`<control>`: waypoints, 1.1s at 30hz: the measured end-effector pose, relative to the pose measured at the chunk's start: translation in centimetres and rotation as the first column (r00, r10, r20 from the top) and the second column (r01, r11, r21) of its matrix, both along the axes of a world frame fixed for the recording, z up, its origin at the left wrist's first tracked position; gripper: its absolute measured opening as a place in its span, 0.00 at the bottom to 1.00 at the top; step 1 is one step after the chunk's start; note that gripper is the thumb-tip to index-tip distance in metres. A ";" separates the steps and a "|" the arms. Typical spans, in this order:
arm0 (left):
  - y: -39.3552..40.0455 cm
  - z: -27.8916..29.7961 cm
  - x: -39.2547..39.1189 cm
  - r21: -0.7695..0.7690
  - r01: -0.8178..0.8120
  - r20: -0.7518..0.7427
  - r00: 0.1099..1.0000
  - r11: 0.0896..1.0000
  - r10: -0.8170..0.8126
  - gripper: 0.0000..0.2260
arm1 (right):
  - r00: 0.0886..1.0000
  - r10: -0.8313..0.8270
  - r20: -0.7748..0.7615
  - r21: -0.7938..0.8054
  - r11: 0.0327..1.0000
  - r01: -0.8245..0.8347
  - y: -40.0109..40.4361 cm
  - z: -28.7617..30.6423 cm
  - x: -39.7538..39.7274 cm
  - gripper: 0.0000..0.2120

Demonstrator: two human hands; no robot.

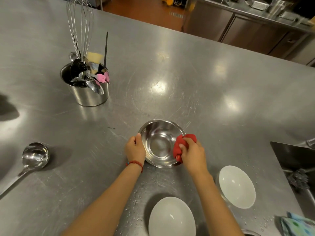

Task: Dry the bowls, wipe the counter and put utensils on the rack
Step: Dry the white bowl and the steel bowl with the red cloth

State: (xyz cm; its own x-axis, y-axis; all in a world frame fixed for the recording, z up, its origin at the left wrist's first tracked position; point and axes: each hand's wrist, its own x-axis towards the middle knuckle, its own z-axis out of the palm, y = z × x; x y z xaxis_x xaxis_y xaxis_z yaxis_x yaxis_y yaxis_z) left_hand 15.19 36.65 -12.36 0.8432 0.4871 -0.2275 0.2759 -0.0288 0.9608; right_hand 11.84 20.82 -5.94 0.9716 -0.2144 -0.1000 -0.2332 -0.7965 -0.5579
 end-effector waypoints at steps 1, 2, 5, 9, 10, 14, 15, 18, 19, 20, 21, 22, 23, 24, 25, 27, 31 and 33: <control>-0.1 0.1 -0.1 0.004 -0.004 0.001 1.000 1.000 0.004 0.20 | 1.000 0.007 -0.005 0.012 1.000 -0.007 0.5 -0.2 -0.6 0.13; -0.1 0.2 -0.2 0.007 -0.008 0.003 1.000 1.000 0.008 0.20 | 1.000 0.015 -0.007 0.019 1.000 -0.015 1.2 -0.3 -1.1 0.13; -0.2 0.3 -0.3 0.011 -0.012 -0.003 1.000 1.000 0.012 0.21 | 1.000 0.025 0.004 0.050 0.998 -0.026 3.8 -0.7 -2.1 0.14; -0.2 0.4 -0.5 0.052 -0.011 -0.021 1.000 0.999 0.012 0.21 | 0.996 0.048 0.071 0.053 0.997 -0.052 7.0 -0.9 -2.6 0.15; -0.1 0.4 -0.5 0.058 -0.006 -0.015 1.000 0.998 0.007 0.21 | 0.994 0.059 0.091 0.058 0.996 -0.064 7.5 -1.0 -2.7 0.15; 0.0 0.3 -0.5 0.047 0.001 0.004 1.000 0.999 -0.001 0.21 | 0.982 0.107 0.158 0.024 0.993 -0.112 7.7 -1.2 -3.5 0.16; -0.1 0.4 -0.5 0.040 -0.003 0.004 1.000 0.999 0.003 0.21 | 0.976 0.129 0.173 -0.011 0.992 -0.129 7.4 -1.3 -3.7 0.16; -0.4 0.3 -0.6 0.023 -0.015 -0.005 1.000 1.000 0.016 0.21 | 0.967 0.154 0.205 -0.095 0.986 -0.137 6.1 -1.3 -4.2 0.15; -0.4 0.3 -0.6 0.019 -0.013 -0.010 1.000 1.000 0.013 0.21 | 0.969 0.137 0.208 -0.097 0.988 -0.119 5.5 -1.3 -4.3 0.15; -0.4 0.4 -0.6 0.014 -0.007 -0.014 1.000 1.000 0.007 0.21 | 0.973 0.113 0.202 -0.092 0.991 -0.096 4.9 -1.3 -4.4 0.15; -0.4 0.5 -0.7 0.011 0.001 -0.016 1.000 1.000 -0.001 0.21 | 0.978 0.085 0.192 -0.084 0.994 -0.070 4.2 -1.3 -4.5 0.16; -0.4 0.6 -0.7 0.010 0.009 -0.019 1.000 1.000 -0.009 0.21 | 0.981 0.057 0.183 -0.073 0.996 -0.044 3.5 -1.3 -4.7 0.16; -0.3 0.7 -0.8 0.006 0.013 -0.020 1.000 1.000 -0.013 0.21 | 0.983 0.028 0.180 -0.055 0.998 -0.018 2.9 -1.2 -4.8 0.16; -0.3 0.8 -0.8 0.002 0.015 -0.026 1.000 1.000 -0.015 0.21 | 0.983 0.000 0.181 -0.032 0.999 0.006 2.3 -1.2 -4.9 0.16; -0.2 0.9 -0.8 -0.006 0.017 -0.035 0.999 1.000 -0.017 0.21 | 0.983 -0.029 0.182 -0.007 1.000 0.030 1.8 -1.1 -4.9 0.16; 0.0 1.0 -0.9 -0.042 0.032 -0.065 0.997 0.999 -0.034 0.21 | 0.981 -0.103 0.167 0.056 0.994 0.094 0.9 -0.9 -5.0 0.15; 0.9 1.7 -1.2 -0.100 0.096 -0.162 0.980 0.990 -0.112 0.20 | 0.952 -0.269 0.144 0.234 0.944 0.231 -1.1 -0.6 -5.9 0.14; 1.2 2.2 -1.7 -0.059 0.132 -0.189 0.972 0.990 -0.141 0.16 | 0.934 -0.327 0.142 0.304 0.913 0.274 -2.0 -0.3 -6.8 0.14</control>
State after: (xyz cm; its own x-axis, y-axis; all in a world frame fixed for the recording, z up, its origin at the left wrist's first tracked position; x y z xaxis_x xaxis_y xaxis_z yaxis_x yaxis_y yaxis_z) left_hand 13.46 37.89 -10.13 0.8391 0.3561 -0.4112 0.4522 -0.0364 0.8912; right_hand 5.07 18.85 -6.20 0.8719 -0.4892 -0.0215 -0.3080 -0.5138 -0.8007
